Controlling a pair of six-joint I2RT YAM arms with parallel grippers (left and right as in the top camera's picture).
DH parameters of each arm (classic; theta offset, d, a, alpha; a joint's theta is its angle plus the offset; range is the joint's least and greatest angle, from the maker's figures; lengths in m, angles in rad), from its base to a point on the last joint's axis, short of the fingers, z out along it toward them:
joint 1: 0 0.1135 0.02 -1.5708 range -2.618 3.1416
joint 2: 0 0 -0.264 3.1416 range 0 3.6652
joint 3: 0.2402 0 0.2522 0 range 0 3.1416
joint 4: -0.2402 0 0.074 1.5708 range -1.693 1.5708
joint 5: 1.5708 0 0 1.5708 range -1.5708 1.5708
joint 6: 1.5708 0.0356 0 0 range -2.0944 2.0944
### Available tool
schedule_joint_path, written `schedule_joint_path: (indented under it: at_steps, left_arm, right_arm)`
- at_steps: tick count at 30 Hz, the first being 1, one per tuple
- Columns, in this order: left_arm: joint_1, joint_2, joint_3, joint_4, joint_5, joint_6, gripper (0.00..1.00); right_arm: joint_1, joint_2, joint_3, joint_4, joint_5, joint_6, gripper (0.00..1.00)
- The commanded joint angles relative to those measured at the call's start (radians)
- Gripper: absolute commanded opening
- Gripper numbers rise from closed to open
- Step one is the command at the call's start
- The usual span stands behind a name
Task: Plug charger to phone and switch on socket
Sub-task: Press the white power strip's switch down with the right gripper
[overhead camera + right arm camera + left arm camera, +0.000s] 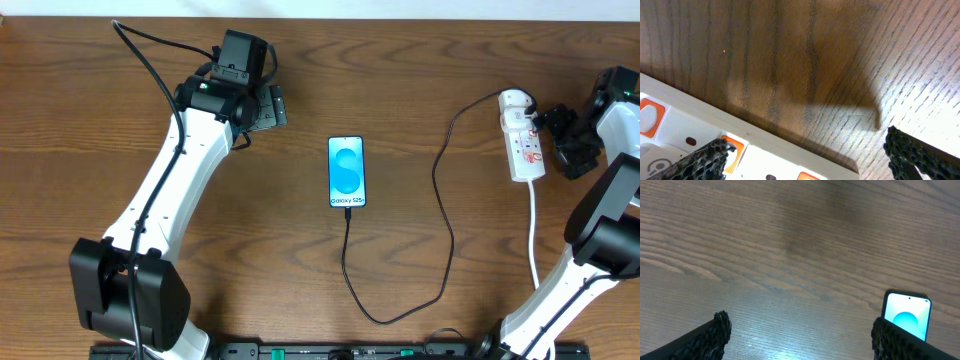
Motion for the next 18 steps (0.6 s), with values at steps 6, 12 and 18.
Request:
schedule_joint_path:
  at_steps: [6,12,18]
  left_arm:
    - [0.001,0.006,0.001,0.0,-0.025,-0.005,0.91]
    - [0.001,0.006,0.001,0.0,-0.024,-0.005,0.92]
    - [0.001,0.006,0.001,0.0,-0.025,-0.005,0.92]
  right_arm:
    - [0.024,0.02,-0.027,-0.039,-0.052,-0.009,0.99]
    - [0.043,0.02,-0.027,-0.043,-0.052,-0.01,0.99]
    - [0.058,0.02,-0.027,-0.046,-0.052,-0.009,0.99]
